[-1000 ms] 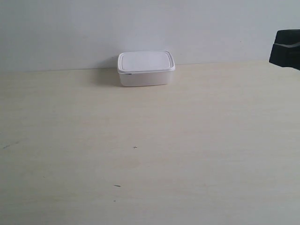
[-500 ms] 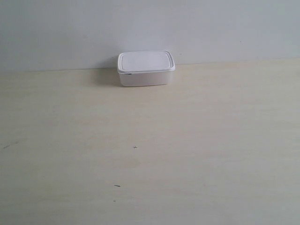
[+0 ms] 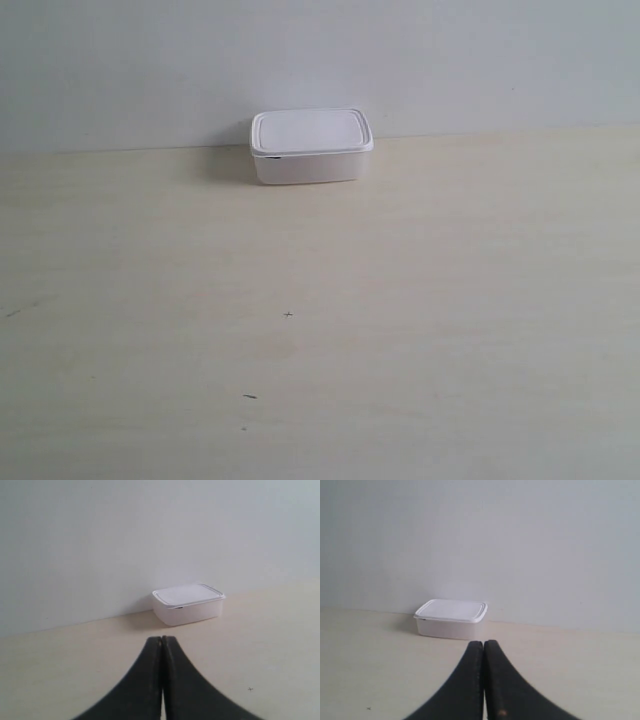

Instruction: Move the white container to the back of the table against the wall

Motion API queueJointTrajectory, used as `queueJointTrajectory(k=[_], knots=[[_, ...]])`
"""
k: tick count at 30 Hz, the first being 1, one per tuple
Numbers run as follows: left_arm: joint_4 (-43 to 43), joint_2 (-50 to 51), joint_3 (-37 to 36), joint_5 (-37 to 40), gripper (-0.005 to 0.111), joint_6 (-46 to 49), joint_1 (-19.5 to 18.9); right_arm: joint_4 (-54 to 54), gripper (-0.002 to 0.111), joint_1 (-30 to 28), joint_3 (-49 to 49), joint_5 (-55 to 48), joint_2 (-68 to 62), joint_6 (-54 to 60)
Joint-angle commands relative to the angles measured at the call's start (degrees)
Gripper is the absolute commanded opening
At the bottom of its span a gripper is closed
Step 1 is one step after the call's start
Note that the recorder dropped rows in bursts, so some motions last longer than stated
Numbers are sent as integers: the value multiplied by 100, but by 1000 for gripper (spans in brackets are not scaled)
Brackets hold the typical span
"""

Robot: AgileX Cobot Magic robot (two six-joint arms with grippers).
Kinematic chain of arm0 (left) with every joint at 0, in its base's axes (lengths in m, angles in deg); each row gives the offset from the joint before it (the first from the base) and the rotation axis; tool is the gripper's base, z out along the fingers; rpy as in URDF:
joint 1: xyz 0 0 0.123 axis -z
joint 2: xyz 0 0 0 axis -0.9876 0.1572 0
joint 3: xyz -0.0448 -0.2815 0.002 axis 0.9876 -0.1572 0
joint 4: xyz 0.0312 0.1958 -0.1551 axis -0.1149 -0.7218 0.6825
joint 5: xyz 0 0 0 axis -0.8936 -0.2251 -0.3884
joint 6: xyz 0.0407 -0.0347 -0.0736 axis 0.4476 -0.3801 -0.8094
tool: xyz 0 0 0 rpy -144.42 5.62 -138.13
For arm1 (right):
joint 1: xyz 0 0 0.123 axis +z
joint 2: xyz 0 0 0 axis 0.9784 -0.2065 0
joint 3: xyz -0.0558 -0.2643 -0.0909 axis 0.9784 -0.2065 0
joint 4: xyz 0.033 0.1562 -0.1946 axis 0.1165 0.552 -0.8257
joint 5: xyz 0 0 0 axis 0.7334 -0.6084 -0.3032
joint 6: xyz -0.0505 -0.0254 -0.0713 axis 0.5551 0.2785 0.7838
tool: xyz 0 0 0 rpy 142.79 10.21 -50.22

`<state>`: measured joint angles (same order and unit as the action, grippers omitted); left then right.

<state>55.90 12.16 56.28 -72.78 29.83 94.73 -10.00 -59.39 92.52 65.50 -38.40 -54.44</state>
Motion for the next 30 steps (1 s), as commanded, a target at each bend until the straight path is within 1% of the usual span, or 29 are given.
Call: queueJointTrajectory(k=[1,4,6,9,12,18,26,30], knots=[[-3,-299,-85,-37,0,24,-9,-89,0,-2,-458,7,369,-7],[112,-321,-85,-37,0,24,-9,-337,0,-2,-549,-10,480,-7],[112,-321,-85,-37,0,24,-9,-520,0,-2,-549,-374,509,-7],[157,-321,-85,-24,0,24,-9,-531,0,-2,-549,-424,518,-7],[397,-300,-85,-24,0,24,-9,-657,0,-2,-549,-483,518,-7],[596,-271,-85,-134,0,24,-9,-702,0,-2,-549,-1156,518,-22],[1018,-271,-85,-218,0,24,-9,-702,0,-2,-549,-1156,518,-22],[1035,-271,-85,-218,0,24,-9,-702,0,-2,-549,-1155,518,-22]])
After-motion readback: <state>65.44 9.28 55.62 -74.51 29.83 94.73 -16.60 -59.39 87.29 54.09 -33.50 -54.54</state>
